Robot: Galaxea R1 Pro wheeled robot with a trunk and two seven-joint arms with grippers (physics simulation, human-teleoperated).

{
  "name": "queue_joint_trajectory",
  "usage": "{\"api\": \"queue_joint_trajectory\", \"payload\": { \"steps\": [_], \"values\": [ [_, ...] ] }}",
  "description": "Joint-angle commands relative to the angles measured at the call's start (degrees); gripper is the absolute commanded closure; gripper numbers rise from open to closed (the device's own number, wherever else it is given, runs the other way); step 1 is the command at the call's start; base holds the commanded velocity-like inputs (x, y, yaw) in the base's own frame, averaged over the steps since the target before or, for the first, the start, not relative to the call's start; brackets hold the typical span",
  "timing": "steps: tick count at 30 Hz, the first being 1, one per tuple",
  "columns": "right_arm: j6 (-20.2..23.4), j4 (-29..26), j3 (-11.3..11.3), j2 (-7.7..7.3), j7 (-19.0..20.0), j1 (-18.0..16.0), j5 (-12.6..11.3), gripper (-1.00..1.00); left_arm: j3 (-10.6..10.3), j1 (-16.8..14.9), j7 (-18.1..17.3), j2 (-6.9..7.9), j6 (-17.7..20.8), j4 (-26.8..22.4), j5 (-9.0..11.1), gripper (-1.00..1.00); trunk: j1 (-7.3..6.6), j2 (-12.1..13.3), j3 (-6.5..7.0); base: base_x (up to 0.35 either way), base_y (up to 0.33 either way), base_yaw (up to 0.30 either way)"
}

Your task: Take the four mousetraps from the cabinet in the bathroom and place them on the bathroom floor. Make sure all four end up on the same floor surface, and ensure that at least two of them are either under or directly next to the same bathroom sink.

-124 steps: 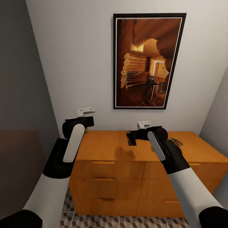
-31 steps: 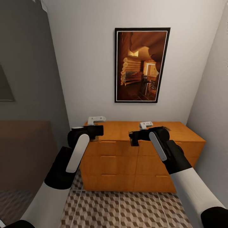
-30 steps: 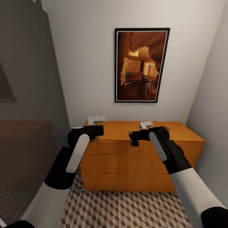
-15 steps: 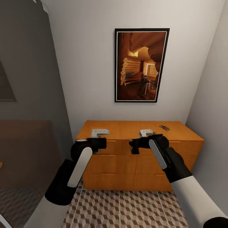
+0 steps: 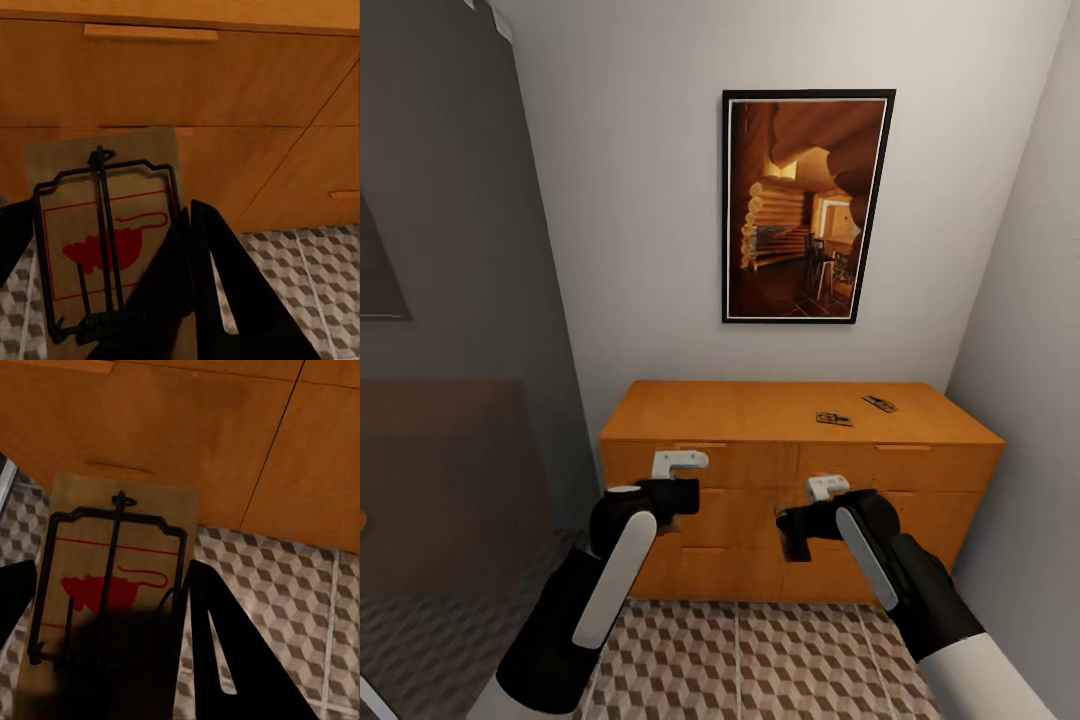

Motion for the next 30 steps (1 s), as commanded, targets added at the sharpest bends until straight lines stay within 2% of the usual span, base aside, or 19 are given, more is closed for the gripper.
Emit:
{"api": "queue_joint_trajectory", "payload": {
  "steps": [1,3,6,9,16,17,21,30],
  "values": [
    [0.2,0.0,0.1,-0.43,-0.7,1.3,-0.7,1.0,-0.2,0.2,0.7,0.0,-1.7,0.2,0.3,1.0,0.0,0.0,-0.07,0.0,0.0,0.0],
    [0.2,0.0,0.1,-1.03,-0.7,3.1,-0.8,1.0,-0.5,0.9,0.7,0.0,-4.5,0.9,0.3,1.0,0.0,0.0,-0.07,0.0,0.0,0.0],
    [-0.4,0.1,0.1,-1.58,-0.8,4.2,-0.8,1.0,-0.8,1.8,0.6,0.0,-6.2,2.0,0.2,1.0,0.0,0.0,-0.07,0.0,0.0,0.0],
    [-1.9,2.3,0.1,-2.1,-0.9,5.1,-0.8,1.0,-1.5,2.4,0.7,-0.02,-7.7,5.2,0.0,1.0,0.0,0.0,-0.07,0.0,0.0,0.0],
    [-6.8,8.2,0.3,-2.29,-1.1,5.4,-0.8,1.0,-2.2,2.6,0.5,-0.06,-11.9,13.2,0.0,1.0,0.0,0.0,-0.07,0.0,0.0,0.0],
    [-7.9,9.2,0.3,-2.31,-1.1,5.4,-0.8,1.0,-2.6,2.6,0.4,-0.09,-13.3,15.8,0.0,1.0,0.0,0.0,-0.07,0.0,0.0,0.0],
    [-9.2,10.6,0.4,-2.3,-1.1,5.5,-0.8,1.0,-3.5,2.6,0.3,-0.11,-16.5,21.5,0.0,1.0,0.0,0.0,-0.07,0.0,0.0,0.0],
    [-9.9,12.0,0.6,-2.33,-1.2,5.5,-0.8,1.0,-4.1,2.7,0.3,-0.27,-20.7,27.3,0.1,1.0,0.0,0.0,-0.07,0.0,0.0,0.0]
  ]
}}
